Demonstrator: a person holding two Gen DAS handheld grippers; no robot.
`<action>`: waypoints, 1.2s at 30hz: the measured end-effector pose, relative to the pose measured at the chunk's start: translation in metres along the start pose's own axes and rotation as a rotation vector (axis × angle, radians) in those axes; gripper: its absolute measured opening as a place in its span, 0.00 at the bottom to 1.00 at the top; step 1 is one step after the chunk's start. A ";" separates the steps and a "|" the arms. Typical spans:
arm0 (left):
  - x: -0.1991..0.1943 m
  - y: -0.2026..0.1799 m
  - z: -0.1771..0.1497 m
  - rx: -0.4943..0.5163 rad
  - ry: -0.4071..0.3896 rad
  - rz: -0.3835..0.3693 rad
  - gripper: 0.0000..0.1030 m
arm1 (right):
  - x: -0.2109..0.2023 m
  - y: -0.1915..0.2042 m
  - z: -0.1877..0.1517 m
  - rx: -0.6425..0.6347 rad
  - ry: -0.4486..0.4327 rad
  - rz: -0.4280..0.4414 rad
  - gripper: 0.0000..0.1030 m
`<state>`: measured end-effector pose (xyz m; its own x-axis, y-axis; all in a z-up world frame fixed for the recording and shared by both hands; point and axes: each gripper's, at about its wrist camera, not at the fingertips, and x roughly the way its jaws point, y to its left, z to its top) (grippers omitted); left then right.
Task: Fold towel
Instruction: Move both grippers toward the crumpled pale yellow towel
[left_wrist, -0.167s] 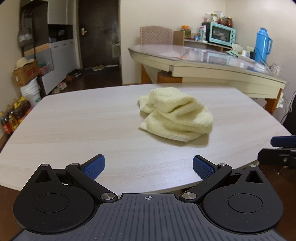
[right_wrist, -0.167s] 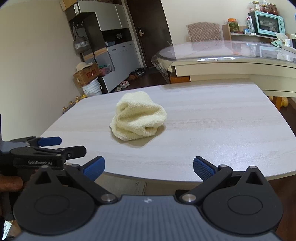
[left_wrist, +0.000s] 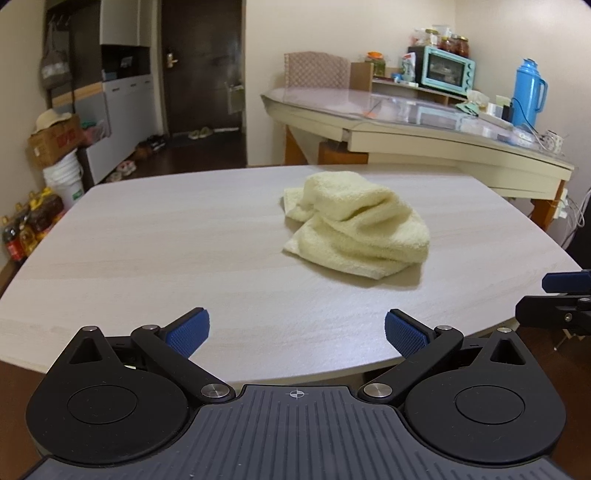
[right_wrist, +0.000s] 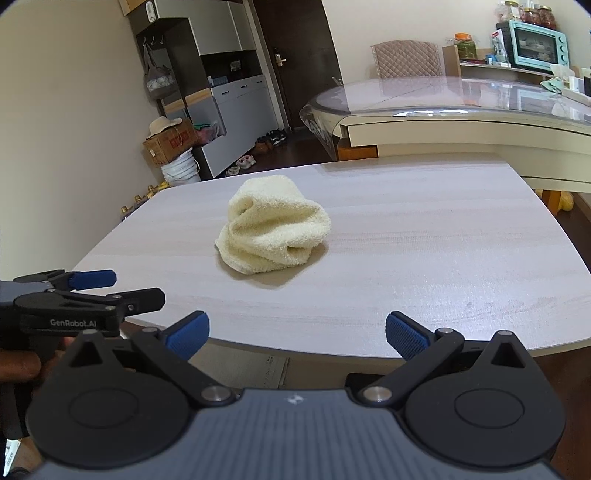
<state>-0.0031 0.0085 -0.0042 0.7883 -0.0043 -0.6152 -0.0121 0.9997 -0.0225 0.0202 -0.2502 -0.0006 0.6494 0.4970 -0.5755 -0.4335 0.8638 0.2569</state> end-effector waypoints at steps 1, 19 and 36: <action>0.000 0.002 -0.001 -0.003 -0.003 0.000 1.00 | 0.000 0.000 0.000 -0.001 0.000 0.000 1.00; -0.001 -0.004 0.000 0.007 0.009 0.013 1.00 | 0.001 0.007 0.005 -0.017 0.011 0.005 1.00; 0.002 0.002 0.005 0.016 0.001 0.017 1.00 | 0.006 0.004 0.010 -0.028 0.004 0.006 1.00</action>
<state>0.0009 0.0106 -0.0016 0.7877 0.0130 -0.6159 -0.0162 0.9999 0.0004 0.0290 -0.2431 0.0050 0.6444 0.5020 -0.5768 -0.4547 0.8580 0.2388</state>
